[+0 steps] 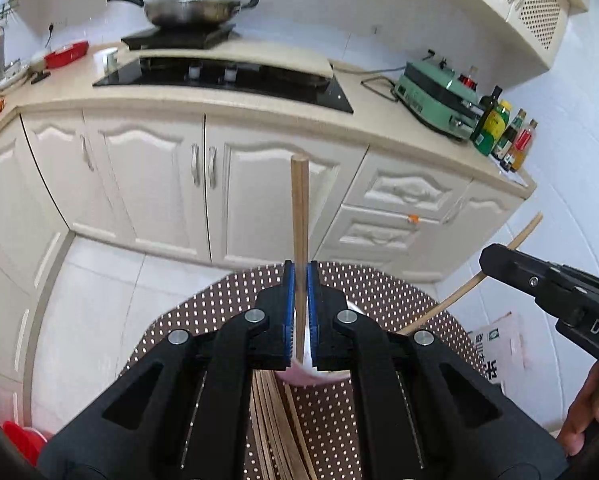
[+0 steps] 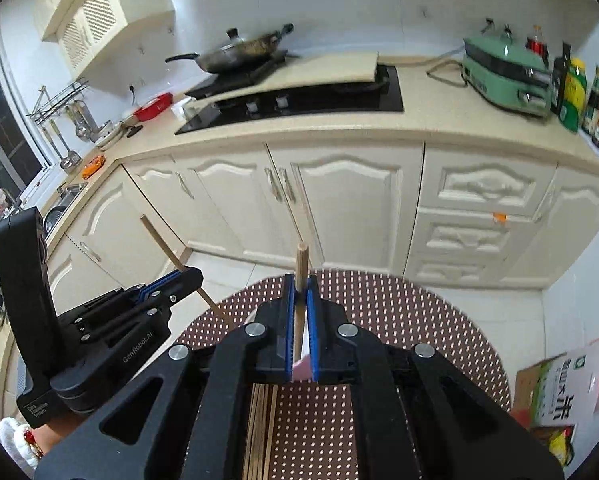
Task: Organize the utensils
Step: 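Lift the left gripper's chopstick over the pink cup while the right gripper carries its chopstick there, then open the left gripper to drop its chopstick into the cup while the right gripper releases its own, then move both open grippers back down to the chopstick bundle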
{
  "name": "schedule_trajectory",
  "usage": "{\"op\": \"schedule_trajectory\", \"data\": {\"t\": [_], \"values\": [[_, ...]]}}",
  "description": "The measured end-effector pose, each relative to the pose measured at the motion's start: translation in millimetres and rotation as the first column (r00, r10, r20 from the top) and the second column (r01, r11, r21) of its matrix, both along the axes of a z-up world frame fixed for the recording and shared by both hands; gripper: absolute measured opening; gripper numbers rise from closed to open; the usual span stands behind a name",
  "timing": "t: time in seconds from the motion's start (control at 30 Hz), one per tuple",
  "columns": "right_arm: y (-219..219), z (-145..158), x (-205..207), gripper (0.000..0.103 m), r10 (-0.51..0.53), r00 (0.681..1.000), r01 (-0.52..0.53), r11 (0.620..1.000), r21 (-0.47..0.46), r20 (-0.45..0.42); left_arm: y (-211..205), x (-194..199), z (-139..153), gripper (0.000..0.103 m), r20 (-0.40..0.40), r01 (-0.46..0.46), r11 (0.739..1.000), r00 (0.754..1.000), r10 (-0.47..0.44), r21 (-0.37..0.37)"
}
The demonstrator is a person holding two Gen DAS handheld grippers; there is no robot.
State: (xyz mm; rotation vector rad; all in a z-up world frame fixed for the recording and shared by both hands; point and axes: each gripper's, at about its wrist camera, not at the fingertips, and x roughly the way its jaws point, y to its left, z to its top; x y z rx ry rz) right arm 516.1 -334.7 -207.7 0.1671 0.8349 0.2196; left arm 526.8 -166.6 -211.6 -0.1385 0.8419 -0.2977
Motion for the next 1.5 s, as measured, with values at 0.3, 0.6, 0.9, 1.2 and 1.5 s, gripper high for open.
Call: {"op": "schedule_trajectory", "data": {"t": [0.3,0.6,0.9,1.2,1.5], "values": [[2,-25,-5,0.005,-0.007,0.996,0.010,0.999,0.031,-0.089,-1,-4,-18,0.007,-0.089,0.051,0.998,0.995,-0.048,0.035],[8,-35,-10,0.008,-0.017,0.992,0.024,0.998,0.055,-0.129,-1,-17,-14,0.061,-0.094,0.075,0.992,0.993,-0.066,0.106],[-1,-32,-28,0.031,-0.071,0.992,0.077,0.996,0.051,-0.104,30,-35,-11,0.060,-0.098,0.052,0.995,0.994,-0.043,0.085],[-3,-44,-54,0.033,-0.057,0.992,0.063,0.997,0.047,-0.115,54,-52,-40,0.060,-0.170,0.031,0.997,0.985,-0.018,0.073],[18,-97,-63,0.033,0.001,0.969,0.014,0.998,0.057,-0.247,38,-58,-120,0.060,-0.373,0.112,0.980,0.927,-0.043,0.164]]}}
